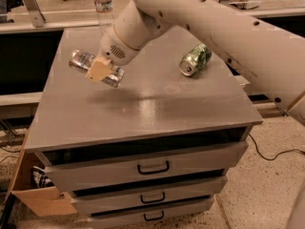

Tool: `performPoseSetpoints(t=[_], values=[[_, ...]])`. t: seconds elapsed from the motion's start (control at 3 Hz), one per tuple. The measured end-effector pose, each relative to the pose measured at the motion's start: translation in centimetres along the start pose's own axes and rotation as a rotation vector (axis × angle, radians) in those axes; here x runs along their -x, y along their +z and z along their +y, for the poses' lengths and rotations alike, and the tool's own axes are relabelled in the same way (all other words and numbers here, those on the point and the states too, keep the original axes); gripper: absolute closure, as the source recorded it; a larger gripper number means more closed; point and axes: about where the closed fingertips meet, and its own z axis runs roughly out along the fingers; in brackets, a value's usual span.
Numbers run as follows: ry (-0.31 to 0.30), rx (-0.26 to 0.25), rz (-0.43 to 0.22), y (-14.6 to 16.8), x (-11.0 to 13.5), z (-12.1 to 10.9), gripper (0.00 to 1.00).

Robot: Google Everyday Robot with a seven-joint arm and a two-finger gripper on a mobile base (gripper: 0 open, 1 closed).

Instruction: Pick redbull can

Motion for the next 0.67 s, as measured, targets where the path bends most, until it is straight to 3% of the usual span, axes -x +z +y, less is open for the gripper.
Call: performPoseSetpoints(t=[0.33, 0.67], values=[[-0.073, 0.07, -0.151, -3.1, 0.8, -2.1, 1.0], [-0.115, 0.056, -0.18, -4.1, 1.9, -2.6, 1.0]])
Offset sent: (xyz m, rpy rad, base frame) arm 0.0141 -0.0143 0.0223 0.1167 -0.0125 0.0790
